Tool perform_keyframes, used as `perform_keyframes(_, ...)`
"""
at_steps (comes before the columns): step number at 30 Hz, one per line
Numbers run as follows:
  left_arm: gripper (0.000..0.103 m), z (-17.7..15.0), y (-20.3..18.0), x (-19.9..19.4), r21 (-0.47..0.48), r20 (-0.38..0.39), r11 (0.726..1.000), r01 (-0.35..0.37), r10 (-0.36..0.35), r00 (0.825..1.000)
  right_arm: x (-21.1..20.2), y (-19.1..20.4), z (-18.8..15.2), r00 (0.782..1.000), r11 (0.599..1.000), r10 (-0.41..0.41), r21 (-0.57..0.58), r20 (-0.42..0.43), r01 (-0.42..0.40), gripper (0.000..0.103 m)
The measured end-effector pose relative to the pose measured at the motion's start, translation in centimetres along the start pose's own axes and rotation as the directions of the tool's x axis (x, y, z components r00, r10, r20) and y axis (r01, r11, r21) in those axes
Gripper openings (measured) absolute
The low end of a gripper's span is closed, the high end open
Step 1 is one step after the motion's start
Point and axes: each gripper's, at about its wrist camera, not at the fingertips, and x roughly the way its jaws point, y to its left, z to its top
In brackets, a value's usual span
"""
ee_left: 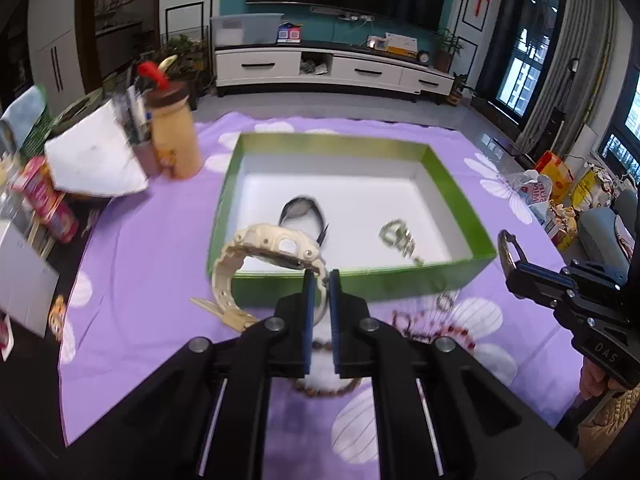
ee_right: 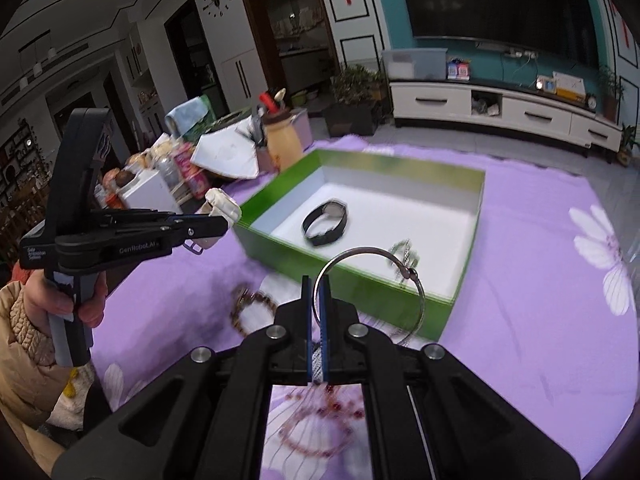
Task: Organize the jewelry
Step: 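Carry the white watch into the box with the left tool while the right tool releases the bangle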
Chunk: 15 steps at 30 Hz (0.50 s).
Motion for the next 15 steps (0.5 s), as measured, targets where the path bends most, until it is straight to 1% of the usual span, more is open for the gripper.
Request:
perform_keyframes(3,0.008,1.5,-0.9,1.1,0.017,0.000,1.000,0.001,-0.001,1.000,0.5,-1.1,1.4,1.000,1.000,-0.018,0.005,0.017,0.018,0.003)
perform_keyframes(8,0.009,3.5,-1.9,3.8,0.021,-0.025,1.000,0.000,0.001,1.000,1.8,-2.5,3.2,0.999,0.999,-0.049,0.010,0.020,0.049,0.003)
perform_keyframes(15,0.009,4.6,-2.5,6.9,0.033,-0.056,0.999,-0.009,0.011,0.998,4.9,-4.3,4.8,0.997,0.997,-0.078,0.014,-0.007,0.078,0.003)
